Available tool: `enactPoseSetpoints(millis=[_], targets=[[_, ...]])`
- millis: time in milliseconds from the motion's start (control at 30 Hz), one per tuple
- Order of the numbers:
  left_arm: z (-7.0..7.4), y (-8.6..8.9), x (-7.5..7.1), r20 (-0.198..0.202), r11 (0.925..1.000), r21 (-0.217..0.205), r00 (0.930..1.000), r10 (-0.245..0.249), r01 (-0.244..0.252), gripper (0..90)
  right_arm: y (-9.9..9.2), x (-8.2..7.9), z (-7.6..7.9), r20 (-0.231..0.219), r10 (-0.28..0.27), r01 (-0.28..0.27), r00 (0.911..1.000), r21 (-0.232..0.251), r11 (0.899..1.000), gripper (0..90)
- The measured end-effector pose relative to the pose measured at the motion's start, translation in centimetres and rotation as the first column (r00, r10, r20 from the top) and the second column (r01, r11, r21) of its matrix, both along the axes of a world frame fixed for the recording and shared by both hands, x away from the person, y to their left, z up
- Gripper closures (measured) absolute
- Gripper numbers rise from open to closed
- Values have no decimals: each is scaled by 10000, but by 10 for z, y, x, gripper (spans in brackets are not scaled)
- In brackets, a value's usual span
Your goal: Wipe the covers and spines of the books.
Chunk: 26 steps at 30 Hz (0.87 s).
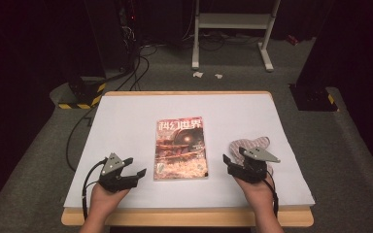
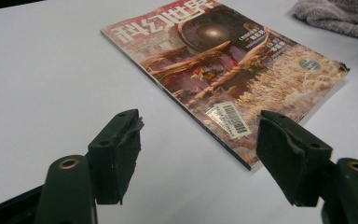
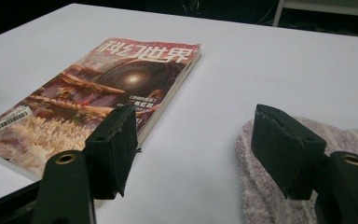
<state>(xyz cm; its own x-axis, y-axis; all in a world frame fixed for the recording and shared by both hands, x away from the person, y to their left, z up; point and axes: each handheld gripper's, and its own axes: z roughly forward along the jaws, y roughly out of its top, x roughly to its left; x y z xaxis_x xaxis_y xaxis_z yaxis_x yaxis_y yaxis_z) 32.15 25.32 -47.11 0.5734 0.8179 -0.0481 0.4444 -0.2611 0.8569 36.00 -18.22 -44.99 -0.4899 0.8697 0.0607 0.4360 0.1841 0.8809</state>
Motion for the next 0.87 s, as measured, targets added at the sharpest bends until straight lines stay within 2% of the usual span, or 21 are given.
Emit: enactPoseSetpoints(millis=[133,300,500,667,867], targets=[[1,7,2,-65,9999,-95,10000,49,-50,303,0,-5,-4,-48,-151,150,9999,-156,9998,315],[2,15,2,14,9996,-254,9999,120,-120,301,-1,-2,-7,-200,-301,299,9993,-85,9995,316],[-1,22,0,-75,9992,-314,9996,262,-264,295,5,2,-15,-457,-167,160,9988,-151,9998,315],[4,23,0,141,9984,-476,9994,319,-311,292,6,0,-17,-429,-54,48,9991,-151,9999,315],[6,22,1,195,9983,-504,9993,316,-306,286,8,-3,-20,-463,33,-41,9989,-174,9998,313]])
